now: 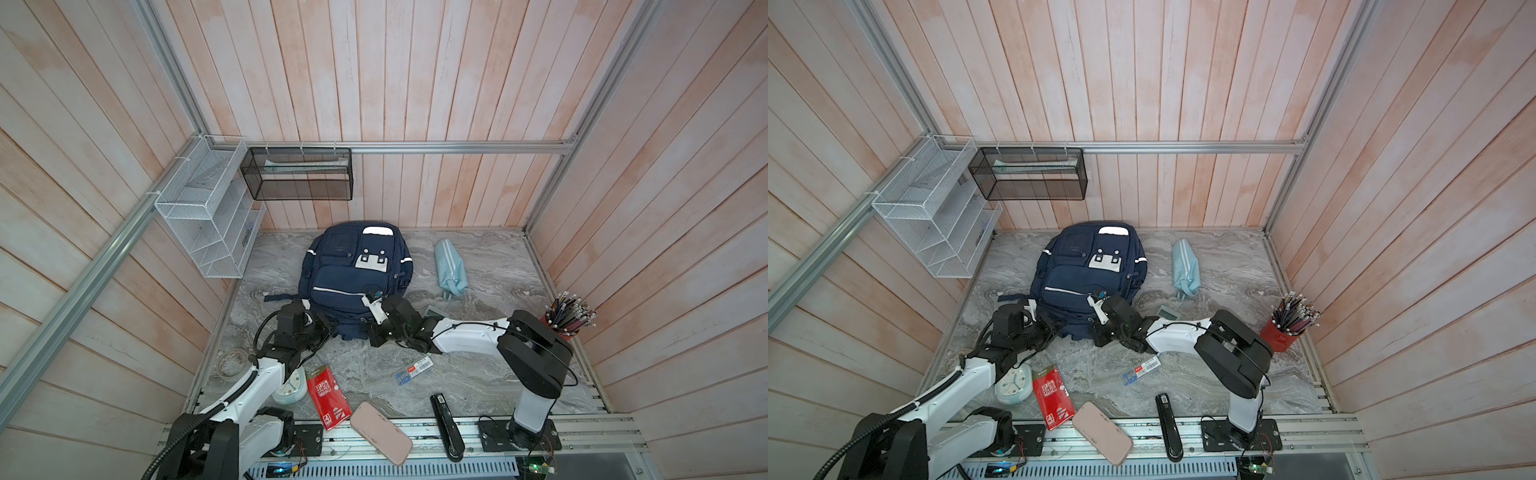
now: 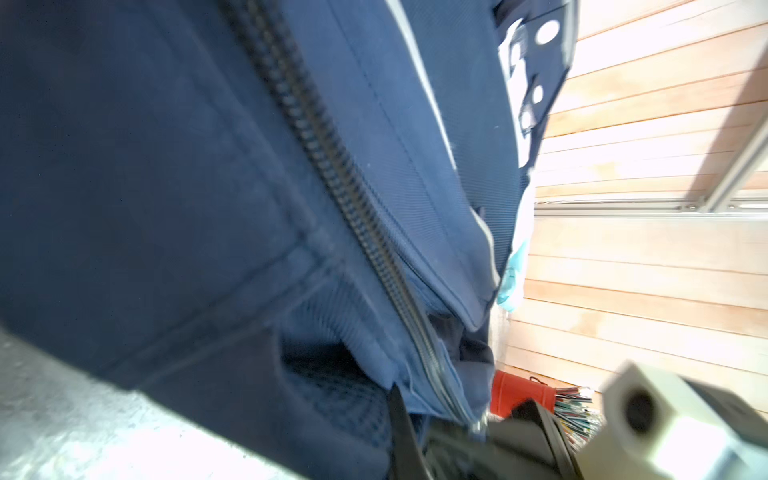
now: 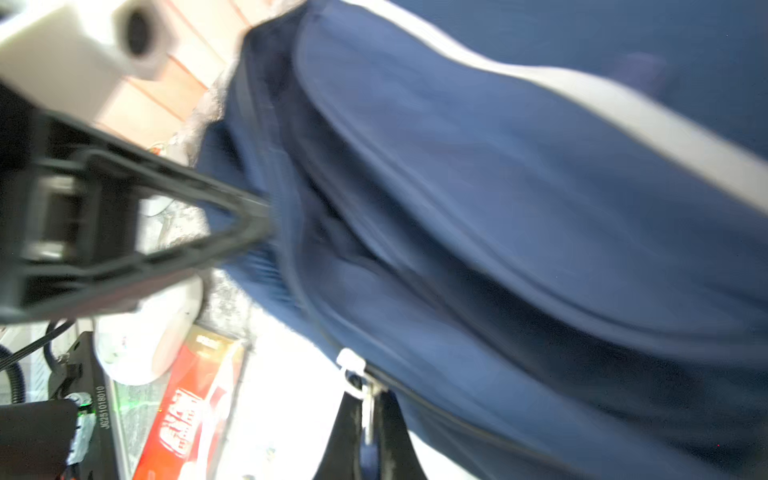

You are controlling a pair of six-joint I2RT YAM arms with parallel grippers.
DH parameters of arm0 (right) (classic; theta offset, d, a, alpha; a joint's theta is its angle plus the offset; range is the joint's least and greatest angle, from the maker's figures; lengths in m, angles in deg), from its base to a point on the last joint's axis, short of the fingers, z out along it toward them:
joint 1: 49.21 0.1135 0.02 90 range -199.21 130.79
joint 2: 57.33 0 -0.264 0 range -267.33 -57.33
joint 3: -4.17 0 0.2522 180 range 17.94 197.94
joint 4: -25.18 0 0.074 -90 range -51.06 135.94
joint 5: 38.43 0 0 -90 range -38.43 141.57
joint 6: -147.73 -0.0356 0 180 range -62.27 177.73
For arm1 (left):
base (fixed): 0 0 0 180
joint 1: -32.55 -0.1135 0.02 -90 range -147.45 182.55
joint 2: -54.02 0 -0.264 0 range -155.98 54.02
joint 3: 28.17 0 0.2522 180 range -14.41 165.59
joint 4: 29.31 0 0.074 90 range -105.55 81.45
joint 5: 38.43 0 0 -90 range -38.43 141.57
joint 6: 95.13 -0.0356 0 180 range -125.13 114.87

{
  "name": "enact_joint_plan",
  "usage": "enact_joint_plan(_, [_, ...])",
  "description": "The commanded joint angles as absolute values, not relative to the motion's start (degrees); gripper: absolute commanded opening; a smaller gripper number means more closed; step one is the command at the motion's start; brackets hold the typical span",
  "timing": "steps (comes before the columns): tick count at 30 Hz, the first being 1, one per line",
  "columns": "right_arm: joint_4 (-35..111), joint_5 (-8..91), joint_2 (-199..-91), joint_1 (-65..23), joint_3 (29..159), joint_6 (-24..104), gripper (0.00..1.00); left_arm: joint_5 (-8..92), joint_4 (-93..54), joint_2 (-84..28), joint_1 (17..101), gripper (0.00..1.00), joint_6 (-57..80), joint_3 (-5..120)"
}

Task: Pack the student bag
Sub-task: 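Grasp the backpack zipper pull with the right gripper while the left holds the bag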

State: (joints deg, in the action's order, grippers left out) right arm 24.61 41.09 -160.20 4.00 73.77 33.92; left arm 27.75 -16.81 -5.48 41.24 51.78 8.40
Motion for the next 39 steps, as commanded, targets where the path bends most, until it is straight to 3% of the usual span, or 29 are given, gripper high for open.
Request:
enact_joint_plan(1, [30.1, 42.5, -157.5, -1.6, 70.1, 36.6, 0.00, 31.6, -15.9, -1.7, 37.6, 0.00, 48.9, 8.6])
enact_joint_plan(9, [34.6, 43.9, -161.1, -13.6, 73.2, 43.4, 0.00, 30.4, -12.7, 2.1, 37.1, 0.00, 48.9, 7.6])
enact_joint_plan(13, [35.2, 41.7, -160.6, -12.6, 75.2, 45.9, 0.00, 29.1, -13.2, 3.6, 37.1, 0.00, 49.7, 7.2])
enact_joint_plan(14, [34.3, 39.4, -160.1, -11.5, 75.1, 45.8, 0.00, 27.3, -14.6, 3.4, 37.2, 0.02, 50.6, 7.0])
enact_joint_plan(17, [32.5, 36.2, -159.1, -6.2, 74.9, 46.0, 0.00, 25.1, -17.1, 2.1, 39.7, 0.40, 52.6, 7.2])
enact_joint_plan(20, [31.3, 35.0, -159.7, -1.3, 76.5, 45.4, 0.00, 28.4, -16.9, 1.0, 45.0, 0.56, 53.6, 9.3])
enact_joint_plan(30, [30.9, 35.2, -161.5, 6.2, 82.7, 44.7, 0.00, 33.0, -25.3, -11.5, 49.6, 0.61, 55.9, 9.9])
enact_joint_plan(32, [31.6, 35.5, -162.0, 7.0, 83.2, 45.5, 0.00, 33.6, -26.4, -14.8, 49.6, 0.59, 55.4, 11.1])
enact_joint_plan(33, [31.8, 35.3, -162.2, 7.1, 83.2, 45.7, 0.00, 33.4, -27.1, -15.8, 49.6, 0.54, 55.1, 11.8])
enact_joint_plan(37, [32.7, 39.0, -161.9, 6.4, 80.3, 46.0, 0.00, 34.0, -26.8, -16.7, 49.5, 0.00, 53.7, 13.9])
enact_joint_plan(39, [33.1, 40.6, -160.9, 4.2, 77.8, 45.2, 0.00, 34.6, -23.7, -15.2, 49.0, 0.00, 52.2, 14.9])
